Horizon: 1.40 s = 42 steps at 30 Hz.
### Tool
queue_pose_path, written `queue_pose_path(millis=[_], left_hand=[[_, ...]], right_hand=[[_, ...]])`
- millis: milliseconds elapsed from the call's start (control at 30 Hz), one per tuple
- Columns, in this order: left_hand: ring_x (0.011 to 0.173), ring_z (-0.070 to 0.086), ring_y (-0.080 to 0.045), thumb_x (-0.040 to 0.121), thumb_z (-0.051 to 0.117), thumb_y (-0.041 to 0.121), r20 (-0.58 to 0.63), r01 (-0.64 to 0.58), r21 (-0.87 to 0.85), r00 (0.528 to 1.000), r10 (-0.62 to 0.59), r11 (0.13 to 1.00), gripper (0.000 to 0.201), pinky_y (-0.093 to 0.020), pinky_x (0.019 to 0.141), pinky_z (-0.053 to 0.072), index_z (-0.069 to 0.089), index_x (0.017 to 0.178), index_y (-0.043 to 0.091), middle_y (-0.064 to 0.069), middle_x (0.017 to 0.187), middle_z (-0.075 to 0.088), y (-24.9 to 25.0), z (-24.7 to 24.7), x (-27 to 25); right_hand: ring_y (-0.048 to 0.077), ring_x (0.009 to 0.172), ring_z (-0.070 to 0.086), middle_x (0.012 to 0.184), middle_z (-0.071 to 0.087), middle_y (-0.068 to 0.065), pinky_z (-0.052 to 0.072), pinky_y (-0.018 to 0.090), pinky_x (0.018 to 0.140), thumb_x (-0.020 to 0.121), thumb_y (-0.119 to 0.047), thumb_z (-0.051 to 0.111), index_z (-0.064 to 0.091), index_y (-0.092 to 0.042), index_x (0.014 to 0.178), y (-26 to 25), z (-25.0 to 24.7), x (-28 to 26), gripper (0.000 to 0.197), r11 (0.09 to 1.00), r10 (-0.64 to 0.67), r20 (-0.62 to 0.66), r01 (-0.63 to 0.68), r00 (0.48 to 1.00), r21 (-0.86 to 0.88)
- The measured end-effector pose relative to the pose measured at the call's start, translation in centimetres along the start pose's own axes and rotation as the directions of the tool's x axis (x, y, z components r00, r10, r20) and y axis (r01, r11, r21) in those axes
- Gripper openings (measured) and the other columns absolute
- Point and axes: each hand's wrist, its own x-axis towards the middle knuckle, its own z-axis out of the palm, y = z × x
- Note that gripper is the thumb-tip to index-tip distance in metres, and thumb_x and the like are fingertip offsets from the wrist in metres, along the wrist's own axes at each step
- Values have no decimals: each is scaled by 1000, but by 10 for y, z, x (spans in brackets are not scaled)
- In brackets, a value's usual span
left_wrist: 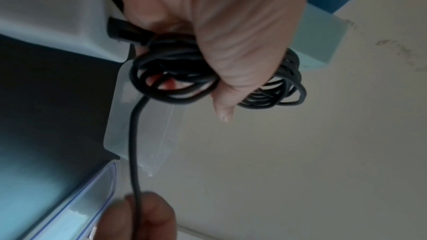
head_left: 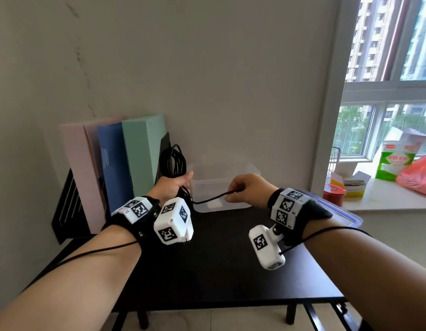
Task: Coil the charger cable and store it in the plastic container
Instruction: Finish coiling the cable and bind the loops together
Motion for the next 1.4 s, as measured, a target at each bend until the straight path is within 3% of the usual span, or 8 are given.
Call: queue_pose_path(millis=[100, 300, 467, 600, 700, 767, 1100, 1400], left_hand=[[53, 53, -21, 80, 68, 38, 5, -26, 143, 1000, 26, 989, 43, -36, 78, 49, 57, 52, 9, 1, 40, 56, -2, 1, -3], [33, 48, -9, 73, 57, 58, 182, -41, 151, 983, 13, 988, 49, -20, 44, 43, 53, 65, 9, 1, 45, 52, -5, 20, -19], [41, 49, -7, 26, 64, 87, 375, -34, 172, 926, -34, 985, 89, -20, 46, 43, 57, 75, 13, 1, 58, 52, -16, 24, -19], [54, 56, -10, 45, 86, 47, 440, 37, 248, 886, -146, 968, 71, -28, 60, 46, 64, 100, 8, 2, 67, 61, -11, 27, -21], [54, 52, -13, 79, 68, 14, 452, 52, 233, 879, -155, 971, 7, -27, 54, 47, 63, 77, 8, -3, 67, 60, -7, 32, -30], [49, 52, -10, 85, 58, 3, 466, 83, 180, 870, -160, 980, 13, -24, 47, 47, 61, 74, 8, -3, 65, 60, -8, 34, -32], [58, 62, -17, 87, 56, 10, 557, 230, -56, 815, -161, 972, 15, -38, 69, 58, 61, 74, 5, -5, 64, 62, -7, 26, -36], [42, 53, -8, 79, 58, 22, 600, 285, 0, 767, -228, 959, 14, -24, 51, 51, 57, 85, 9, 5, 49, 50, -5, 27, -35]], right_hand=[[7, 72, 56, 77, 63, -4, 45, 19, 72, 80, -19, 73, 67, -20, 82, -6, -8, -2, 6, 988, -86, 2, 85, 996, 130], [0, 59, 47, 70, 59, -6, 42, 12, 63, 76, -22, 77, 70, -17, 81, -32, -9, 1, 9, 962, -239, -141, 254, 961, 101], [6, 57, 45, 63, 51, -11, 41, 21, 57, 62, -38, 84, 60, -22, 75, -40, -8, 6, 32, 970, -240, -246, 239, 939, -33], [9, 58, 45, 65, 51, -9, 40, 22, 56, 58, -39, 86, 56, -20, 77, -45, -8, 6, 40, 974, -225, -258, 215, 940, -67], [7, 57, 45, 64, 51, -9, 40, 19, 56, 63, -31, 85, 54, -19, 76, -48, -12, 7, 35, 968, -239, -250, 250, 938, 11], [7, 57, 48, 64, 53, -9, 41, 17, 56, 67, -27, 83, 54, -20, 75, -49, -15, 8, 31, 961, -258, -242, 274, 935, 34], [3, 50, 48, 59, 54, -6, 42, 18, 56, 79, -30, 74, 57, -18, 74, -23, -22, 13, 21, 953, -178, -337, 248, 924, 176], [-5, 50, 53, 66, 63, -3, 46, 10, 57, 86, -13, 66, 62, -19, 79, -6, -18, 14, 10, 886, -82, -483, 286, 872, 365]])
